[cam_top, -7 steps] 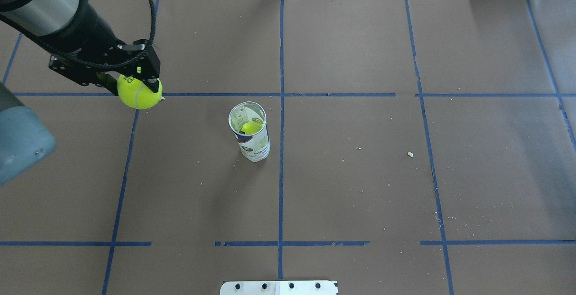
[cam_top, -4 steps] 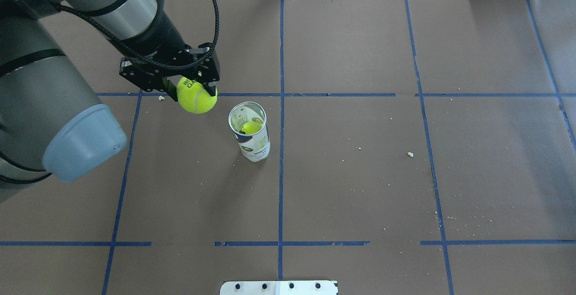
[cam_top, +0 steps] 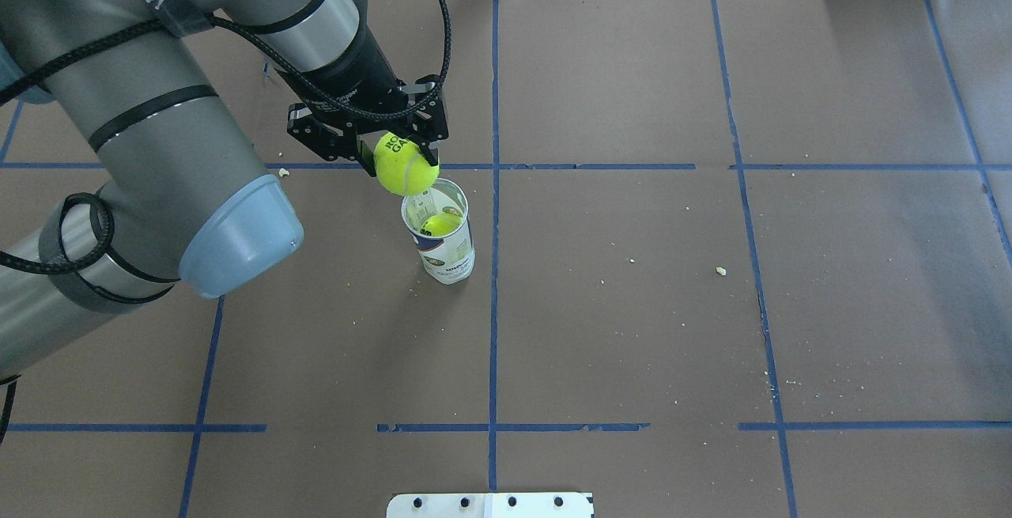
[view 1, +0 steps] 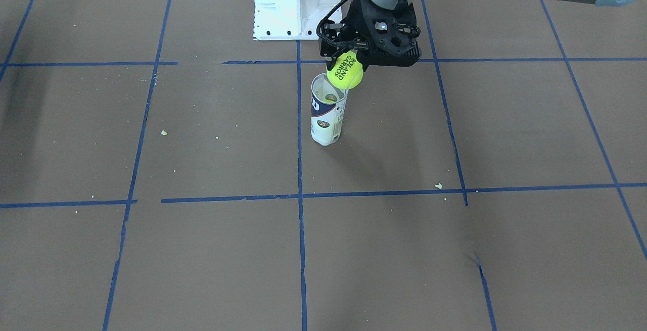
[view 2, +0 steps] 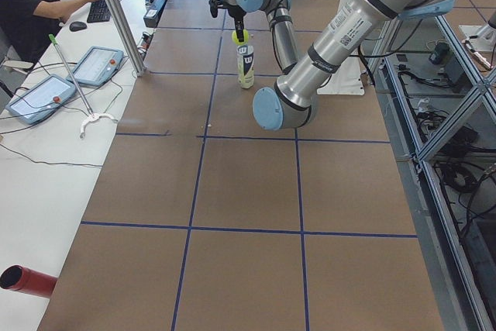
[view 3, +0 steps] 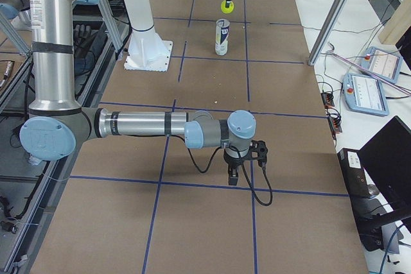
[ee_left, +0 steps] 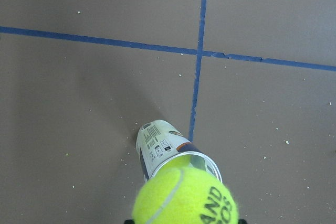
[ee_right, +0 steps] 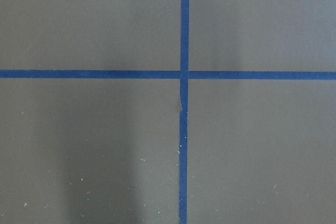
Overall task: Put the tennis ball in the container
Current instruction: 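Lower the ball into the cup and open the left gripper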
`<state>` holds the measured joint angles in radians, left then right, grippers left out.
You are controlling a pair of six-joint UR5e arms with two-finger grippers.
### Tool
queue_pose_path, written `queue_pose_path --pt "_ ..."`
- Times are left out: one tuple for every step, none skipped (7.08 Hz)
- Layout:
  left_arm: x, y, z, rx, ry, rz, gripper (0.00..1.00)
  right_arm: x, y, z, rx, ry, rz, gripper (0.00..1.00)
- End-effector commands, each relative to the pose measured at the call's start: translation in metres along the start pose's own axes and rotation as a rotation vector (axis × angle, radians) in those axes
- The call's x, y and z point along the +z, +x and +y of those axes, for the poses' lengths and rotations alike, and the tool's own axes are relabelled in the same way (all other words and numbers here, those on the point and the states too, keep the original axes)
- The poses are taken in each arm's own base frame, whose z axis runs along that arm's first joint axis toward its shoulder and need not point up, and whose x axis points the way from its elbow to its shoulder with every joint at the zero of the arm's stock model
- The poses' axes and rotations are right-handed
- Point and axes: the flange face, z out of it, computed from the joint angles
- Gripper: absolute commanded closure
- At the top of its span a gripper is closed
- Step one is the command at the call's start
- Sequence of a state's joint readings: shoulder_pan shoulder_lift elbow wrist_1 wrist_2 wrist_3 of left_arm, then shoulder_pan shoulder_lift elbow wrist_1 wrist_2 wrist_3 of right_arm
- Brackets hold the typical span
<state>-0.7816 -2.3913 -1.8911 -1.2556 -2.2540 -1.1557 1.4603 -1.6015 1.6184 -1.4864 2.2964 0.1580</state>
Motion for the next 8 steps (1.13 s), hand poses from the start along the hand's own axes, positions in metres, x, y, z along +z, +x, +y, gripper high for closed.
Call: queue_pose_path --pt "0.014 0.004 0.004 0.014 -0.013 0.005 1.00 0.000 0.000 0.000 0.000 0.000 0.000 0.00" --pt "0.023 0.006 0.005 0.015 -0.017 0.013 1.00 0.000 0.000 0.000 0.000 0.000 0.000 0.00" --pt "0.028 0.008 0.004 0.017 -0.018 0.021 1.00 0.000 0.000 0.000 0.000 0.000 0.000 0.00" --pt "0.028 0.007 0.004 0.019 -0.017 0.023 0.98 0.000 0.000 0.000 0.000 0.000 0.000 0.00" --pt "0.022 0.008 0.008 0.020 -0.008 0.030 0.01 0.000 0.000 0.000 0.000 0.000 0.000 0.00" --pt "0.020 0.002 0.011 0.013 -0.004 0.033 0.00 0.000 0.000 0.000 0.000 0.000 0.000 0.00" --pt "0.019 -0.004 0.014 0.015 -0.004 0.036 0.00 0.000 0.000 0.000 0.000 0.000 0.000 0.00" --pt "0.020 -0.004 0.015 0.017 -0.005 0.037 0.00 0.000 0.000 0.000 0.000 0.000 0.000 0.00"
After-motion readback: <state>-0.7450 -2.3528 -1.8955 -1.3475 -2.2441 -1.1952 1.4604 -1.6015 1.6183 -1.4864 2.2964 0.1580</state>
